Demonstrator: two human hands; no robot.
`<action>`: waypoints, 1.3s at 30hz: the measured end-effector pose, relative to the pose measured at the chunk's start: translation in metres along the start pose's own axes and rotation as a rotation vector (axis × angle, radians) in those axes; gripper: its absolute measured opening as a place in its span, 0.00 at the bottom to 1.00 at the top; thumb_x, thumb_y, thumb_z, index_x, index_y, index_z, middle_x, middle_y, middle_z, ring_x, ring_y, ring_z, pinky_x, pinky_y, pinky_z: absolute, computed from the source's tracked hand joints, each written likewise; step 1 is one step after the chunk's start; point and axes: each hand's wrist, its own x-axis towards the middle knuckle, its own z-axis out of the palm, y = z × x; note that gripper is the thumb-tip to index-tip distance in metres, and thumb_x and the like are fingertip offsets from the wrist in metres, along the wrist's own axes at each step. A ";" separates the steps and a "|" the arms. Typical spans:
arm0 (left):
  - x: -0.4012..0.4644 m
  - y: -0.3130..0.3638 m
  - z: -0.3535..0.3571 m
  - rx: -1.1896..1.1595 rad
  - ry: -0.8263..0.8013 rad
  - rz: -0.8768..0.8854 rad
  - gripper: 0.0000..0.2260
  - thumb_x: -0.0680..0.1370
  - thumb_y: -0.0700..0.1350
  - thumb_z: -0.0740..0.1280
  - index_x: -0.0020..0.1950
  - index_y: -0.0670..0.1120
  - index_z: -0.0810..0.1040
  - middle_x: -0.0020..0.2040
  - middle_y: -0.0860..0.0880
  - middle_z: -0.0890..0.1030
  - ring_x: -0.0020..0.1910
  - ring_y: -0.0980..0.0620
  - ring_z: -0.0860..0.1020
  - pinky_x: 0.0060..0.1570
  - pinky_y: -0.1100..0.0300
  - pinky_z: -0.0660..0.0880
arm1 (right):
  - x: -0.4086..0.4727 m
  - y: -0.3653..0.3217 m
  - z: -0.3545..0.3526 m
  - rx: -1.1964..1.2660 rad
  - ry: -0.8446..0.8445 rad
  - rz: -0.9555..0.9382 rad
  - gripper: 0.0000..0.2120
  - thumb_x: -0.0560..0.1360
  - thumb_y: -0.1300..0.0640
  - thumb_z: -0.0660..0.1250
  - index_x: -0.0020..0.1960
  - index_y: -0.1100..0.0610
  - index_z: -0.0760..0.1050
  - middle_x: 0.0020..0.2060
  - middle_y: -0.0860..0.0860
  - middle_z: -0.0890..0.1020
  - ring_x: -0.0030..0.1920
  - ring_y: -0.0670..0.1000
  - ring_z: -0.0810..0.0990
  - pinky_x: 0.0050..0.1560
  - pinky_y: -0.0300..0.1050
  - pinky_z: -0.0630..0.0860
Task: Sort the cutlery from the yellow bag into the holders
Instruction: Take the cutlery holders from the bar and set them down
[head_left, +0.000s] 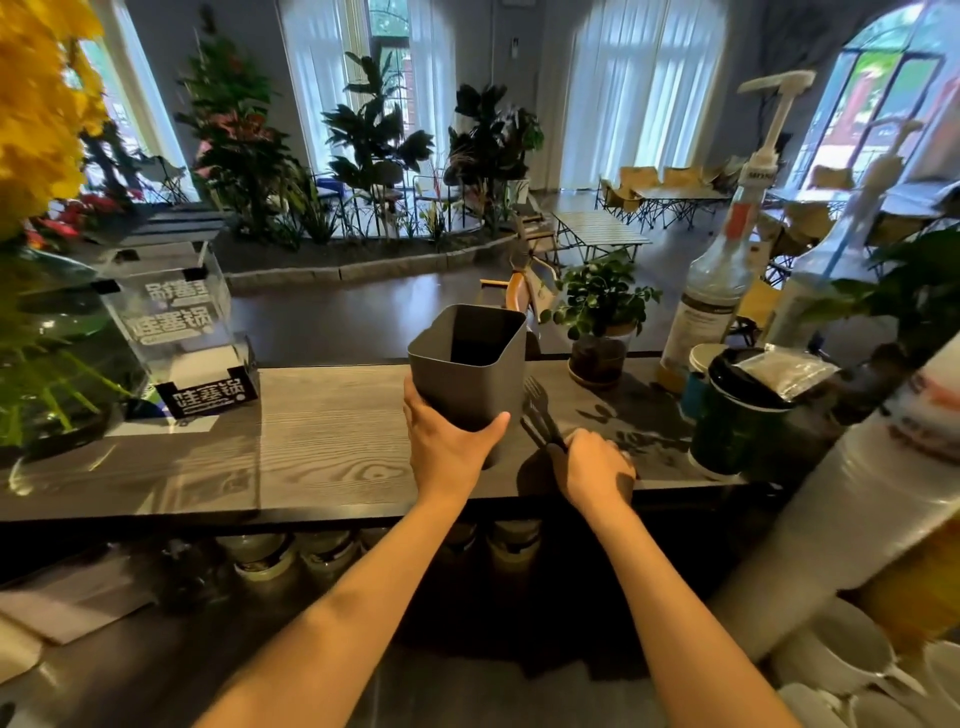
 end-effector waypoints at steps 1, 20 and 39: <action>0.000 -0.001 -0.005 -0.018 -0.001 0.002 0.57 0.63 0.55 0.81 0.80 0.51 0.48 0.75 0.45 0.64 0.73 0.44 0.67 0.66 0.43 0.73 | -0.002 0.001 -0.001 -0.015 -0.005 -0.023 0.17 0.82 0.44 0.60 0.61 0.54 0.77 0.56 0.54 0.81 0.60 0.57 0.78 0.60 0.54 0.74; -0.039 0.009 -0.115 -0.157 -0.233 0.137 0.55 0.58 0.56 0.83 0.76 0.59 0.51 0.70 0.53 0.70 0.69 0.52 0.70 0.64 0.56 0.74 | -0.133 -0.013 -0.114 1.249 0.194 -0.270 0.11 0.84 0.54 0.59 0.49 0.53 0.78 0.30 0.48 0.72 0.29 0.44 0.68 0.29 0.40 0.65; -0.129 -0.007 -0.245 -0.191 -0.352 0.181 0.51 0.56 0.59 0.84 0.72 0.67 0.59 0.72 0.53 0.69 0.72 0.51 0.68 0.68 0.40 0.71 | -0.252 -0.047 -0.165 1.009 -0.114 -0.485 0.10 0.82 0.61 0.63 0.44 0.58 0.80 0.28 0.50 0.79 0.30 0.49 0.73 0.31 0.38 0.68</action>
